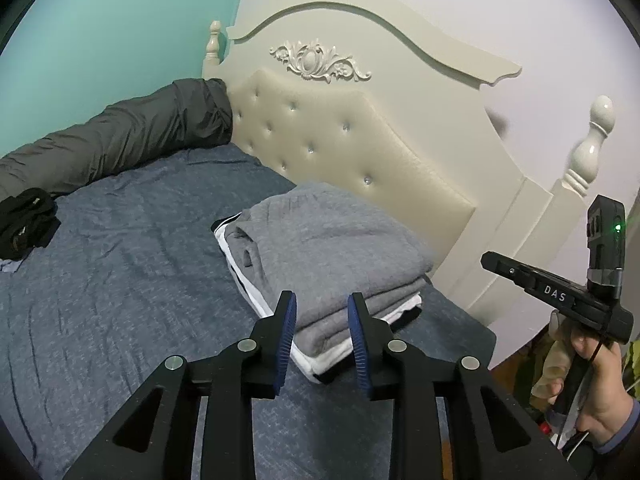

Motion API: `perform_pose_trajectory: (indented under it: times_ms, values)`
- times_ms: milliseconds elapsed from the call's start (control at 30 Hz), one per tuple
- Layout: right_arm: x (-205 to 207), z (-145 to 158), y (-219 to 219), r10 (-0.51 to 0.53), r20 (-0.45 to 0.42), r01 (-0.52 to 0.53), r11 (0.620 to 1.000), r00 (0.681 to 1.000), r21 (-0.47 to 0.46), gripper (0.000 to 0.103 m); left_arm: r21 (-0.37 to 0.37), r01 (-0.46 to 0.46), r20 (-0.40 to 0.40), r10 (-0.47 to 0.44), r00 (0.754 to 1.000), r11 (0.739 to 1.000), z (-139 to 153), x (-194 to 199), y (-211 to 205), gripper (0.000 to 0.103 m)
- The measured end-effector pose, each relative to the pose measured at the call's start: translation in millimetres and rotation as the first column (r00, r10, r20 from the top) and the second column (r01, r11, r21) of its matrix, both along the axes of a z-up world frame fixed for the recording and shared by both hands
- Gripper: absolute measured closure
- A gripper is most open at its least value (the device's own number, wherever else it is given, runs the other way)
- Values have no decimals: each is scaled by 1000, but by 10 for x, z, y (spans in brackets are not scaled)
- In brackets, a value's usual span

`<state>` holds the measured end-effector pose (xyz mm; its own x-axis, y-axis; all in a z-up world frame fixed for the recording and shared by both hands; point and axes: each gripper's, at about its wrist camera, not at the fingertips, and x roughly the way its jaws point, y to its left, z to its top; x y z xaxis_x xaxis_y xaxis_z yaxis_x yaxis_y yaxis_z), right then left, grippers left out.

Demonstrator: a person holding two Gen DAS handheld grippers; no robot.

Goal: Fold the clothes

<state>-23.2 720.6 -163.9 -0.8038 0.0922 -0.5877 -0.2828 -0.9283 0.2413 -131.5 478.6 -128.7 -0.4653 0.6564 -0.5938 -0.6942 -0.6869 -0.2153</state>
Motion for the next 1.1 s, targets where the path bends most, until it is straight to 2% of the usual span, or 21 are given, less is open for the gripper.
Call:
perform_pose_trajectory:
  times_ms: [33, 100, 267, 300, 433, 633, 967, 1100]
  values:
    - [34, 19, -29, -1, -1, 1, 1000, 1000, 6, 86, 2, 0, -2, 0, 1000, 1000, 15, 30, -28, 66]
    - [94, 55, -96, 1, -2, -1, 1000, 1000, 23, 75, 5, 0, -6, 0, 1000, 1000, 42, 85, -78, 64]
    - [220, 127, -191, -3, -5, 3, 1000, 1000, 26, 70, 10, -6, -8, 6, 1000, 1000, 86, 184, -195, 62]
    - [245, 146, -205, -4, -8, 4, 1000, 1000, 27, 66, 11, -6, -11, 7, 1000, 1000, 99, 205, -218, 60]
    - [345, 202, -269, -10, -15, 10, 1000, 1000, 30, 62, 20, -13, -15, 13, 1000, 1000, 138, 269, -298, 48]
    - [503, 258, -414, -15, -14, 16, 999, 1000, 31, 56, 26, -14, -25, 15, 1000, 1000, 199, 387, -389, 44]
    - [804, 331, -668, -43, -16, 43, 998, 999, 43, 33, 28, -2, -45, 3, 999, 1000, 279, 615, -555, 34]
    - [921, 369, -752, -62, -19, 63, 997, 998, 50, 27, 37, -1, -52, 3, 999, 999, 321, 710, -623, 26]
